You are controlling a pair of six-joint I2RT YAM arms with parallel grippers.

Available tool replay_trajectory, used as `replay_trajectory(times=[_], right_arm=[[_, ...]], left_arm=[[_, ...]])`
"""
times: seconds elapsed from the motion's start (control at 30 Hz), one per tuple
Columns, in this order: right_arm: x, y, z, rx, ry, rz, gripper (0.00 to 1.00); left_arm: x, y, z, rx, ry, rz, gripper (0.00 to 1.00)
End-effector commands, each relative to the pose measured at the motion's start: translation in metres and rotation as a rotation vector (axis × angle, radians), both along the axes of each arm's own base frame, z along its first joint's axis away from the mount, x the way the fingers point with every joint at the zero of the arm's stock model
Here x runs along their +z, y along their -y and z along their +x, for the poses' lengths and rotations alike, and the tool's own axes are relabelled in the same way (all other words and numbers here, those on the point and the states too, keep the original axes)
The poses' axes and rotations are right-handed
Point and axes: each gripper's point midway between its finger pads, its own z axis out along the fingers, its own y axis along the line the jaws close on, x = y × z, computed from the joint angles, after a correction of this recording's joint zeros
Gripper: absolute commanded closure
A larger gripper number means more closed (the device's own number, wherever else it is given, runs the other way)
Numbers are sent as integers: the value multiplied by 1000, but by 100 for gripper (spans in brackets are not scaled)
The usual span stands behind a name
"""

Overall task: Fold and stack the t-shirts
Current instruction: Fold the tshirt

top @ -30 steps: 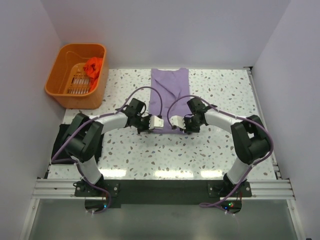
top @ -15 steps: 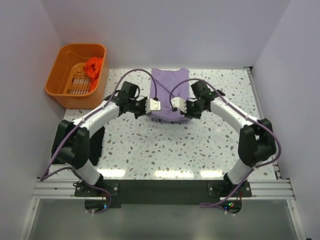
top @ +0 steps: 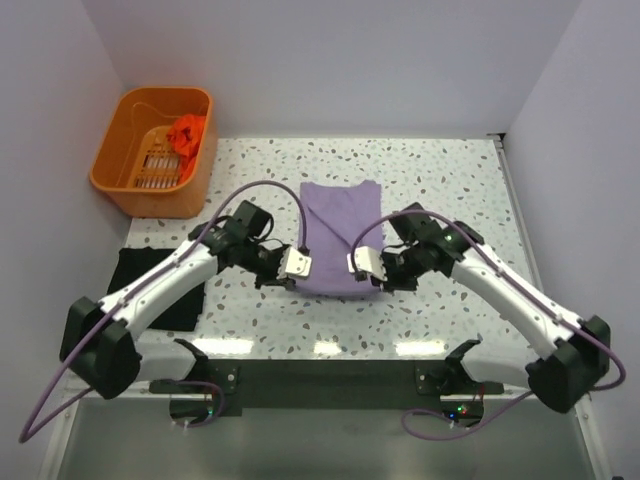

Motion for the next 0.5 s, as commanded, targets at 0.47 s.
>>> replay_trajectory(times=[0.47], right_arm=[[17, 15, 48, -56, -124, 12, 100]], left_arm=[[54, 16, 35, 75, -60, -81, 100]])
